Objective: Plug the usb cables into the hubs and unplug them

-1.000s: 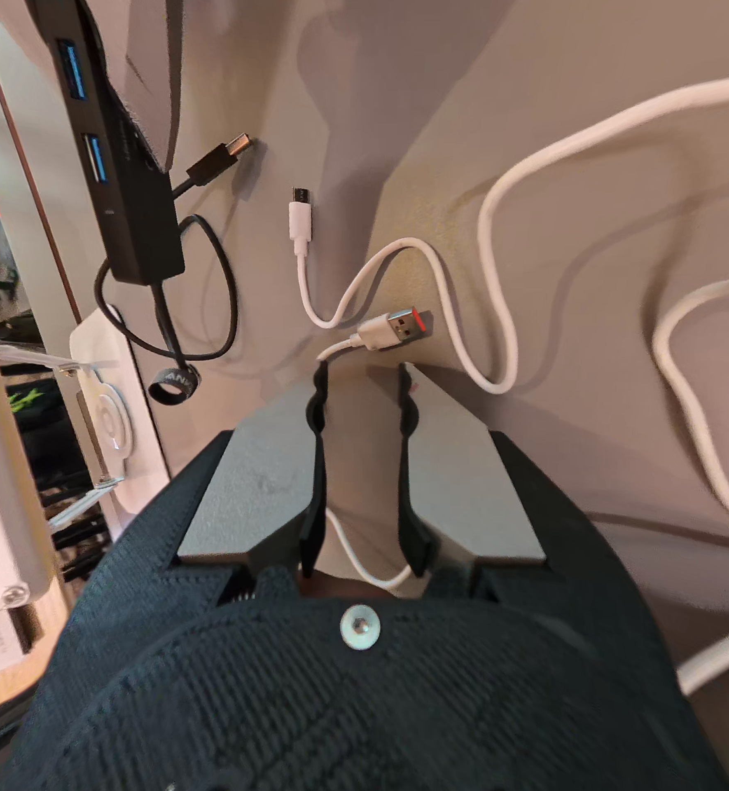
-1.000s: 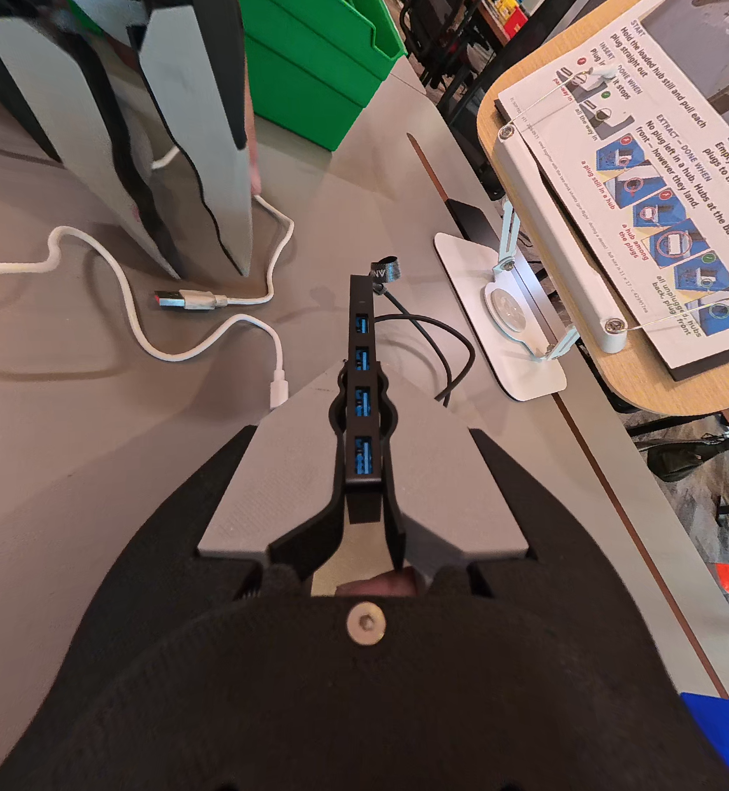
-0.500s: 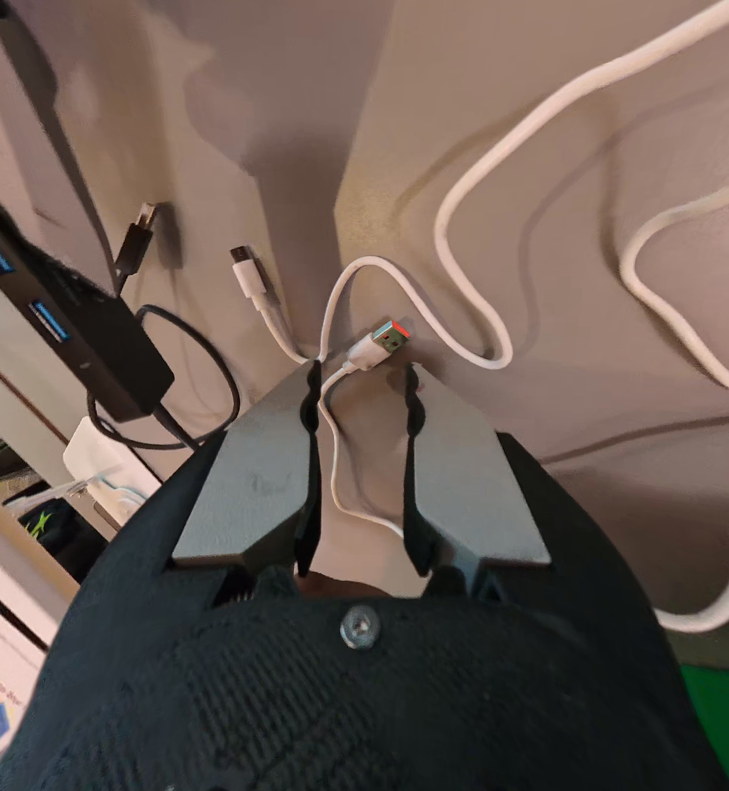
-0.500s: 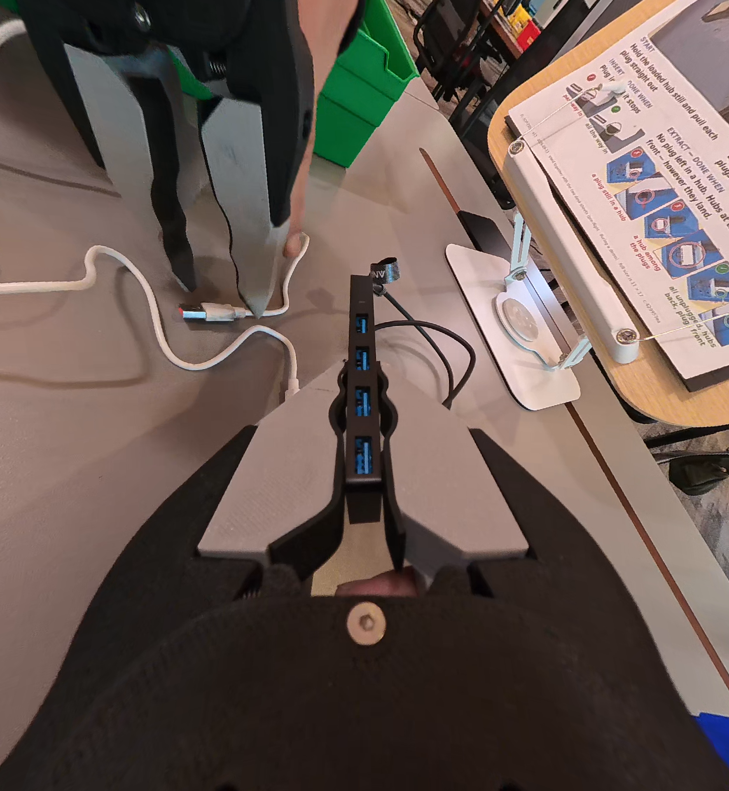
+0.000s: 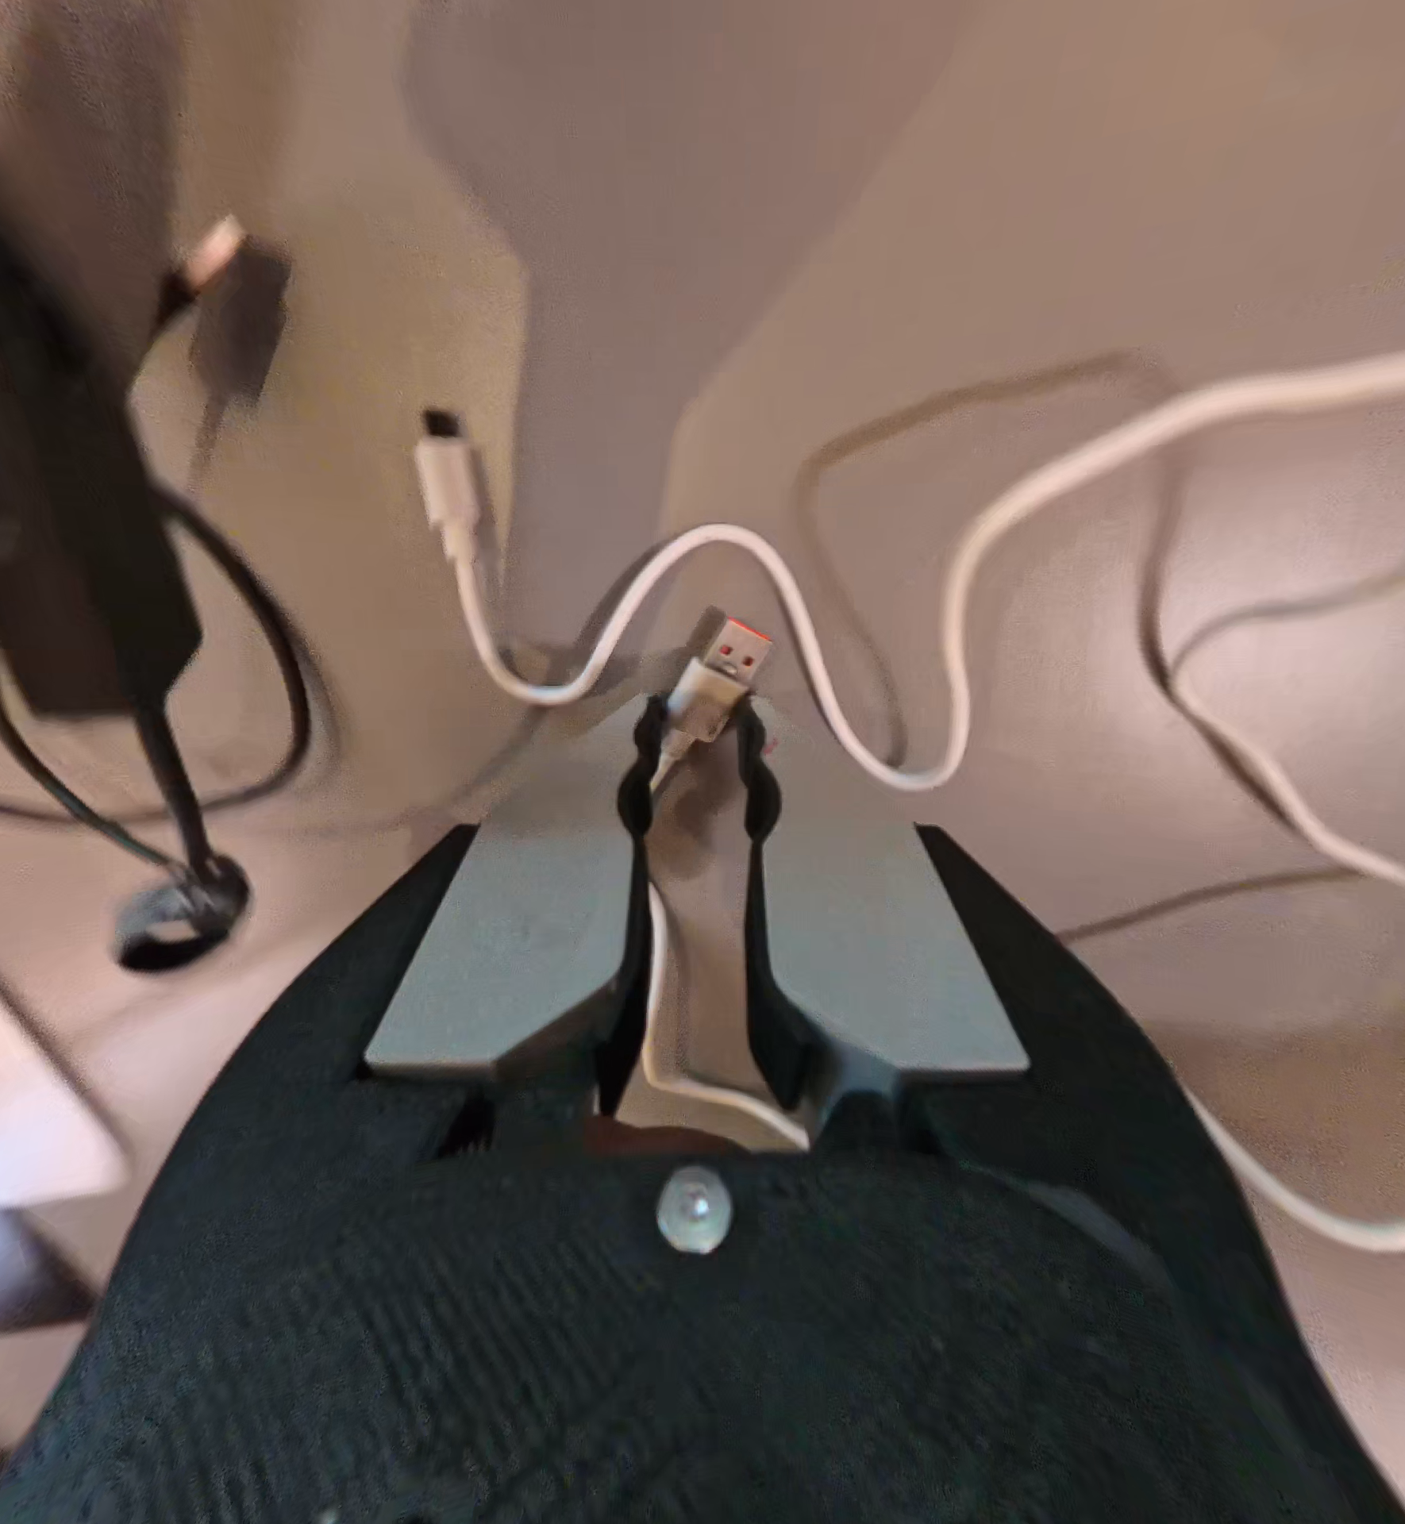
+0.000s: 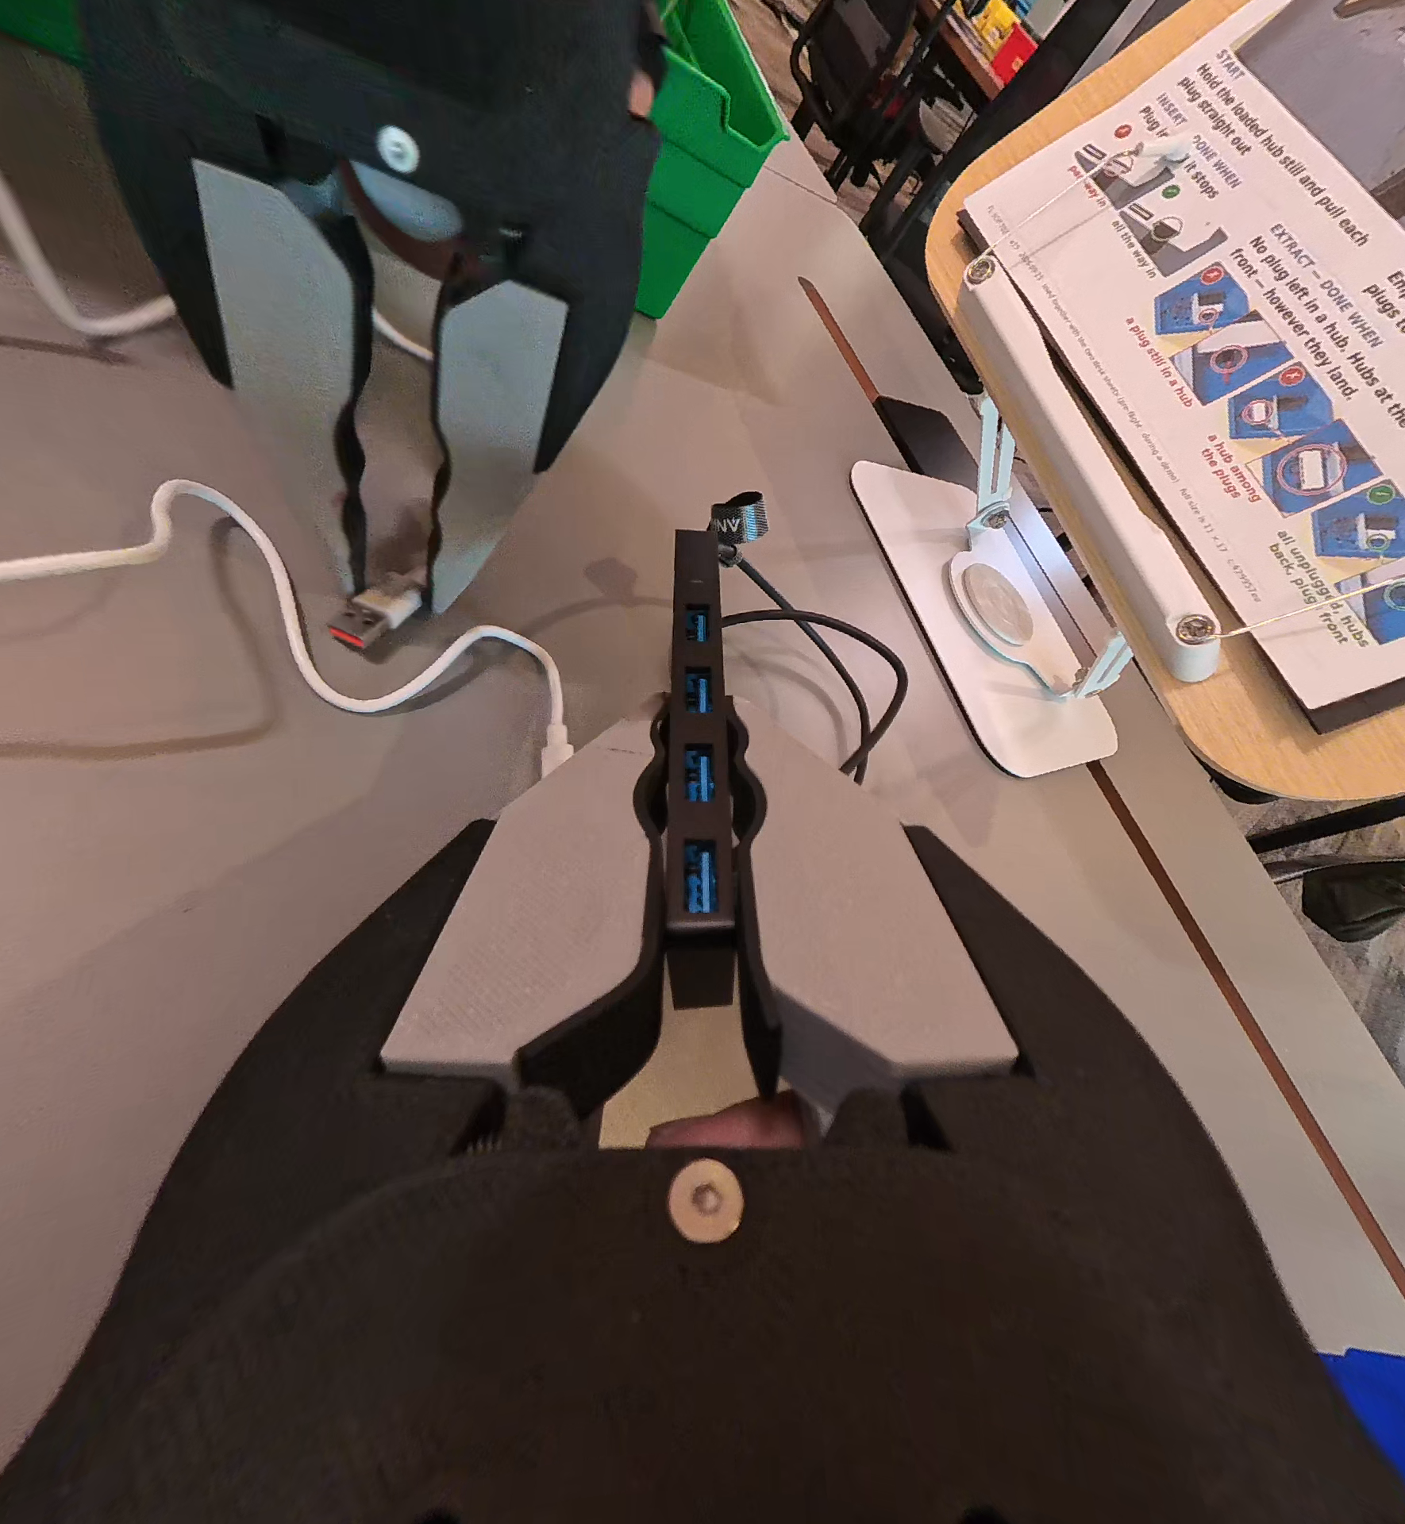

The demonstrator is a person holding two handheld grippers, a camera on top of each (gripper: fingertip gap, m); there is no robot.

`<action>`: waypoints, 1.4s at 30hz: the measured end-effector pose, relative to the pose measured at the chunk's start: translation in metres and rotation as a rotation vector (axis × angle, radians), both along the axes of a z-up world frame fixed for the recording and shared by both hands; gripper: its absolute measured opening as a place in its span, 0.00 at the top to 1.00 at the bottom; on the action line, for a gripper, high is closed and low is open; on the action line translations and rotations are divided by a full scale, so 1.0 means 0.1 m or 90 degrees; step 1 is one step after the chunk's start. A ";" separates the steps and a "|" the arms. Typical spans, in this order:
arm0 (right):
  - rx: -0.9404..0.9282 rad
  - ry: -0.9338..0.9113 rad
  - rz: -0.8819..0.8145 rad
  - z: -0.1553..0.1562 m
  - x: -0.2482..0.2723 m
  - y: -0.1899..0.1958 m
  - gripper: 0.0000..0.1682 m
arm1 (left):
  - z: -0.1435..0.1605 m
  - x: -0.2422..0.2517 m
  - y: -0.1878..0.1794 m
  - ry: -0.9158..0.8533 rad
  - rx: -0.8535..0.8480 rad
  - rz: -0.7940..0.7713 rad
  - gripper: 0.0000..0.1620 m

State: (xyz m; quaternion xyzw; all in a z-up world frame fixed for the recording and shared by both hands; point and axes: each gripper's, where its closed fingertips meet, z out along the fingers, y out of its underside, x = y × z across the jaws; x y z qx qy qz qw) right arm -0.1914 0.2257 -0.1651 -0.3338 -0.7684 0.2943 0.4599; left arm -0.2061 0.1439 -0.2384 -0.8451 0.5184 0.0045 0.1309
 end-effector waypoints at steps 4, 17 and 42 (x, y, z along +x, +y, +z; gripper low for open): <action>0.004 -0.005 0.005 -0.02 0.00 -0.03 0.95 | 0.02 -0.05 -0.01 -0.196 -0.101 0.408 0.91; 0.006 0.005 0.011 0.04 0.02 -0.08 0.95 | 0.33 -0.48 -0.12 -0.451 0.145 0.692 0.83; 0.011 -0.029 0.016 -0.06 0.04 -0.07 0.95 | -0.02 -0.39 -0.29 -0.089 0.087 0.426 1.00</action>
